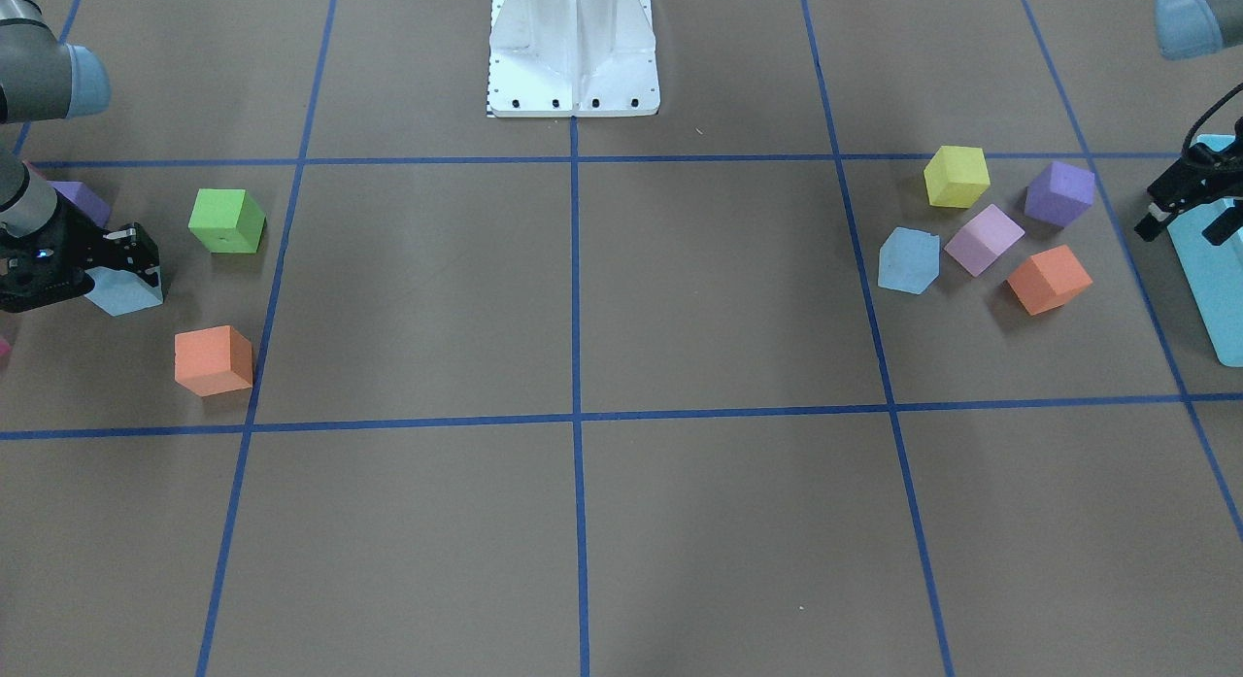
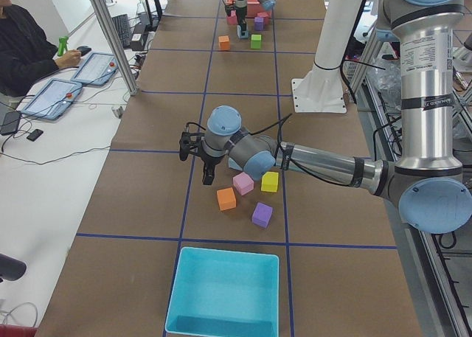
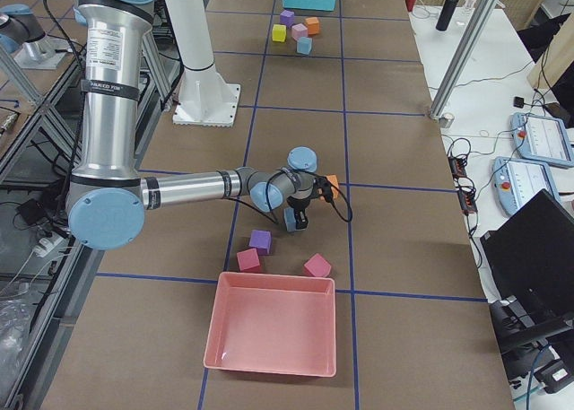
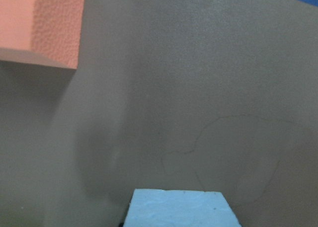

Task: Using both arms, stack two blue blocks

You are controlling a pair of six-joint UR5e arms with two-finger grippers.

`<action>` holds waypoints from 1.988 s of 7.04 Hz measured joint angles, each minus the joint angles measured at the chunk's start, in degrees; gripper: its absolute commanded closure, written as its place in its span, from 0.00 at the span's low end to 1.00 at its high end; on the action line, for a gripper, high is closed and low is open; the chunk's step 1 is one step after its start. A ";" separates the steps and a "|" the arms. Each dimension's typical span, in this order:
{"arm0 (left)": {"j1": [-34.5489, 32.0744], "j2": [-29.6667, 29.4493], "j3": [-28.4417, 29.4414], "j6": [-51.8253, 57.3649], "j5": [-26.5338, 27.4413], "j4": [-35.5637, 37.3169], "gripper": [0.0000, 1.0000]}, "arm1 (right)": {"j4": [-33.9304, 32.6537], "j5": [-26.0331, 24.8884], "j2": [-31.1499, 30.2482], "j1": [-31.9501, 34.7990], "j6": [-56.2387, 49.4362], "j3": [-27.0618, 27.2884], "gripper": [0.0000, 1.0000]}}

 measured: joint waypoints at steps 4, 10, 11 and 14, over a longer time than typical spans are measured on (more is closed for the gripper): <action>1.64 -1.95 0.11 -3.18 1.53 0.27 0.02 | -3.95 4.55 4.36 2.20 0.27 1.67 0.34; 22.97 -8.60 0.11 -21.01 19.06 0.57 0.03 | -35.42 8.36 22.62 5.52 3.00 11.36 0.34; 26.05 -9.03 0.10 -22.44 21.25 0.62 0.03 | -36.91 7.19 25.43 3.23 6.35 11.34 0.34; 32.75 -9.28 0.26 -19.37 22.79 0.72 0.04 | -38.08 3.82 32.14 -3.77 16.56 10.36 0.34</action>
